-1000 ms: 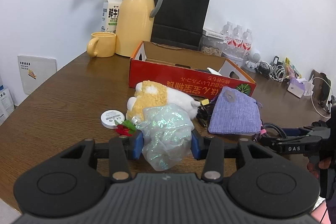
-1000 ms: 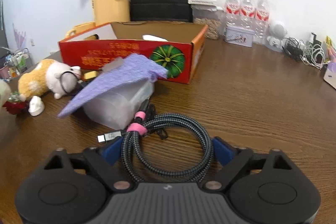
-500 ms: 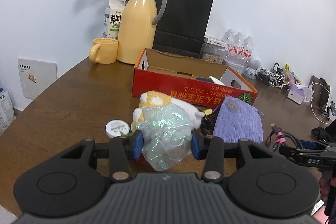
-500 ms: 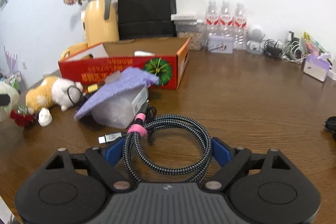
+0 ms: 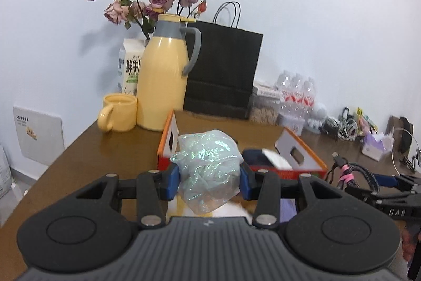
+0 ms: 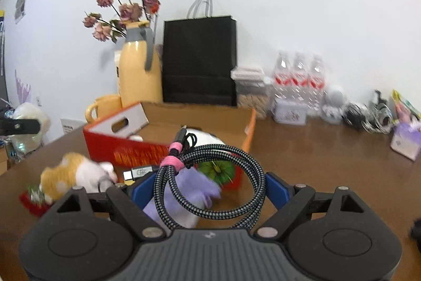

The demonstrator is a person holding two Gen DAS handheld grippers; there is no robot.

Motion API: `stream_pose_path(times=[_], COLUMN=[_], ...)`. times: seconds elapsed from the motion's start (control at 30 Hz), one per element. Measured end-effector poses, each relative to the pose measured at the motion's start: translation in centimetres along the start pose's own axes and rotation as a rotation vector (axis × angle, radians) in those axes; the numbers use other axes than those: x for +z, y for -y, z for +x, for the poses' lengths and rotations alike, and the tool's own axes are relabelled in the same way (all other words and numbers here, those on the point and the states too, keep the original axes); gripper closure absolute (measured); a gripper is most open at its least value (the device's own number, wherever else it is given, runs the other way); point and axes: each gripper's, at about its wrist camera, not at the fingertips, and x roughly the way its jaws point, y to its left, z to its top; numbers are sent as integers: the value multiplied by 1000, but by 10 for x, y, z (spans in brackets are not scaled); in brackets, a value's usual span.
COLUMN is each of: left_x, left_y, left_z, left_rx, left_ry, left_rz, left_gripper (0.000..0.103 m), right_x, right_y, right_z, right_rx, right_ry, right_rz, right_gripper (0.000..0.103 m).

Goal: Organize objects
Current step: 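Carry bag and cable into the cardboard box and open both tools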

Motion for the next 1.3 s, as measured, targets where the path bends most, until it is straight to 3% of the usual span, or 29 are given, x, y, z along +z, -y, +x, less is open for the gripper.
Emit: stream_pose_path(times=[0.33, 0.53, 0.63, 0.97, 1.03, 1.13, 1.2, 1.23, 1.3], left_x=[48, 61, 61, 40, 39, 37, 37, 38, 39], left_y=[5, 17, 18, 15, 17, 19, 19, 19, 20], left_z=[75, 123, 146, 187, 188, 187, 186, 185, 184], left_rx=[-18, 20, 78, 90, 86, 83, 86, 89, 90], left_ry=[14, -13, -38, -168, -178, -179, -173, -166, -155], left_rz=[-63, -26, -37, -9, 2, 16, 17, 15, 12], left_gripper=[59, 59, 59, 58, 52, 27, 4, 0, 0], right_x=[57, 76, 77, 56, 55, 54, 53, 54, 55], right_y=[-36, -52, -55, -56, -56, -55, -53, -52, -51], right_z=[75, 133, 158, 195, 195, 196, 195, 194, 192], right_rx=[56, 21, -2, -37, -36, -45, -51, -54, -59], right_ry=[48, 20, -15, -129, -142, -161, -158, -156, -150], right_rz=[-15, -13, 2, 7, -4, 4, 11, 14, 18], right_gripper=[16, 16, 16, 16, 16, 15, 10, 2, 0])
